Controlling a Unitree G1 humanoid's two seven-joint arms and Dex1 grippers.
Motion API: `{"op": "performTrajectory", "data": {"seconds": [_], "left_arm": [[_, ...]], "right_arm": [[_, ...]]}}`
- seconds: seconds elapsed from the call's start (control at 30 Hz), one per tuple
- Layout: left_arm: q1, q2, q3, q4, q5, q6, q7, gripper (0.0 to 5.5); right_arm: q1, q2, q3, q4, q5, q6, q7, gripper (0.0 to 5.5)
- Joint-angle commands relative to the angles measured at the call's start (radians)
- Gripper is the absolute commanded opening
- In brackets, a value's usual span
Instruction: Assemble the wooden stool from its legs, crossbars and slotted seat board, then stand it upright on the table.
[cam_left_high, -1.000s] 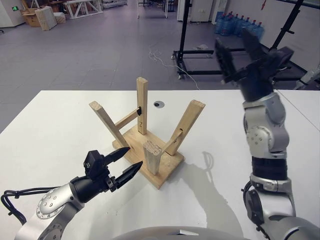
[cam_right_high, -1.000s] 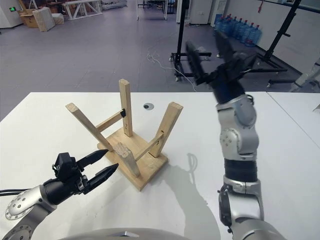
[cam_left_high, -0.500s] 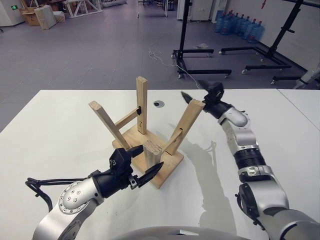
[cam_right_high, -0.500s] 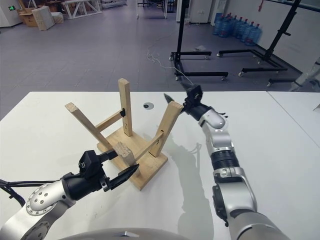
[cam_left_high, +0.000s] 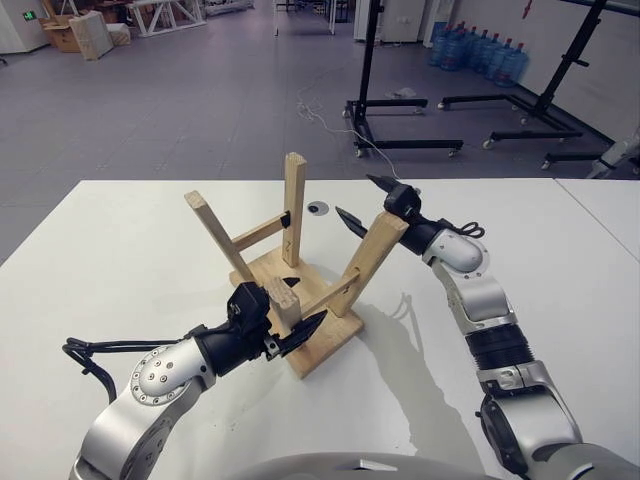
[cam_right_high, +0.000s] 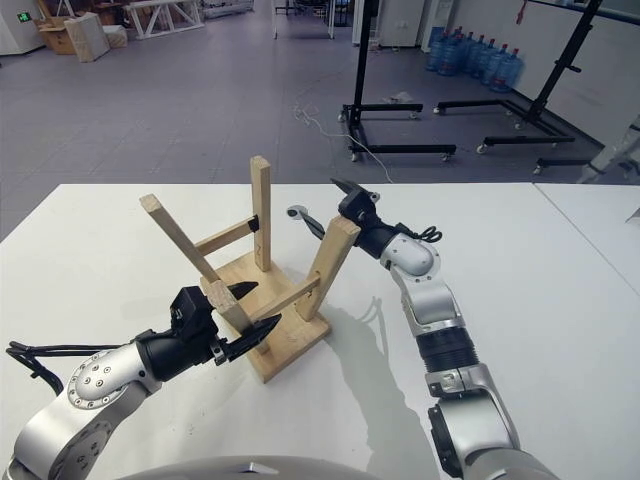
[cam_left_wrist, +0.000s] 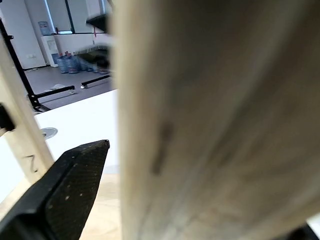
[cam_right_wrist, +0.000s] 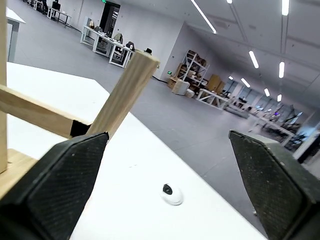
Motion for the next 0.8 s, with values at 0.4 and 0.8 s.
{"op": "performTrajectory", "data": {"seconds": [0.4, 0.8], "left_arm": [[-0.137, -0.003, -0.108, 0.116, 0.081, 0.023, -0.078, 3.46], [-0.24, -0.029, -0.124, 0.196, 0.106, 0.028, -0.124, 3.46]], "right_arm": [[-0.039, 0.121, 0.259, 0.005, -0.189, -0.051, -0.03, 4.45], [-0.083, 0.163, 0.307, -0.017, -0.183, -0.061, -0.023, 4.45]]}}
